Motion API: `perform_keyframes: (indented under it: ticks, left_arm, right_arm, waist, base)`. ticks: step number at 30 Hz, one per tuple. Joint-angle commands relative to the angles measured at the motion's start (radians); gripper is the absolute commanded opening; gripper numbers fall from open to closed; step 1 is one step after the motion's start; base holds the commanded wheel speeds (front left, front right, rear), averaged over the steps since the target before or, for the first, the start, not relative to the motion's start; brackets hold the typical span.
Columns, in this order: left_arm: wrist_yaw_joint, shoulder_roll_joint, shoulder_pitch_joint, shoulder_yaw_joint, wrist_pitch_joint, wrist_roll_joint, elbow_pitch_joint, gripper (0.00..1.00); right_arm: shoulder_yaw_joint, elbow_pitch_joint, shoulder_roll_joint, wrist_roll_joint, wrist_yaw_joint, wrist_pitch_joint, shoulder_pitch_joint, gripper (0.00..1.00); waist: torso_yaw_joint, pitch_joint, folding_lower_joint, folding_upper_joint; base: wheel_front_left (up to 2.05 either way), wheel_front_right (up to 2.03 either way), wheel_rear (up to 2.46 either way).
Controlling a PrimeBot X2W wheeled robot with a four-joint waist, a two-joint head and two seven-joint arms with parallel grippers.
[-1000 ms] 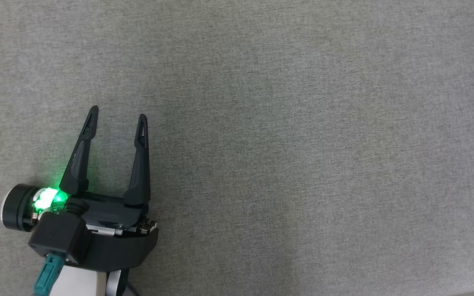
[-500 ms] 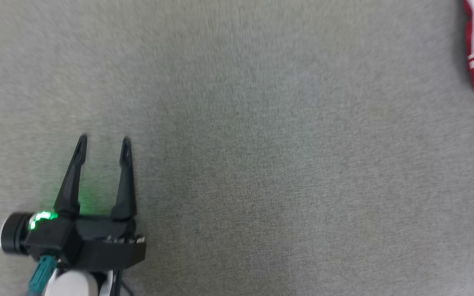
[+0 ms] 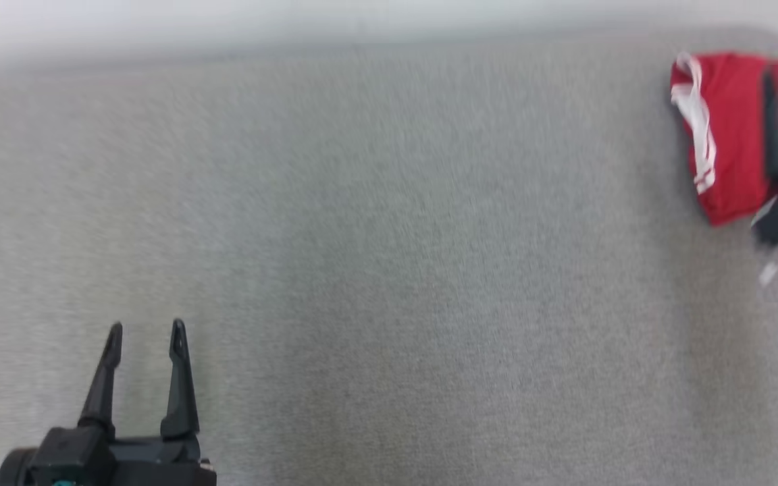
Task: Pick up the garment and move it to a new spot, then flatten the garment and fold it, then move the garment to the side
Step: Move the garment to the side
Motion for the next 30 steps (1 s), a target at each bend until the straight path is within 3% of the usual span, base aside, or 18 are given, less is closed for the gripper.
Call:
perform_keyframes:
  ticks: [1, 11, 20, 30]
  left_arm:
    - [-0.001, -0.005, 0.024, 0.007, -0.003, -0.011, 0.012, 1.0]
    - [-0.005, -0.008, 0.087, 0.019, -0.003, -0.02, 0.043, 1.0]
    - [-0.004, -0.009, 0.112, 0.017, -0.003, -0.027, 0.062, 1.0]
    - [-0.011, -0.009, 0.131, 0.005, -0.003, -0.035, 0.081, 1.0]
  right_arm:
    - [-0.029, -0.031, 0.035, -0.013, -0.003, -0.007, 0.089, 1.0]
    - [-0.142, -0.254, 0.214, -0.053, -0.003, 0.003, 0.476, 1.0]
    - [-0.171, -0.439, 0.335, -0.064, -0.003, 0.03, 0.72, 1.0]
    - [-0.19, -0.542, 0.414, -0.119, -0.003, 0.024, 0.868, 1.0]
  waist:
    - [0.065, -0.133, 0.0002, 0.0001]
    - [0.086, -0.225, 0.0002, 0.0001]
    - [0.078, -0.268, 0.0002, 0.0001]
    - [0.067, -0.284, 0.0002, 0.0001]
  base:
    - [0.0, 0.0, 0.0]
    - [0.0, 0.0, 0.0]
    - [0.0, 0.0, 0.0]
    - [0.0, 0.0, 0.0]
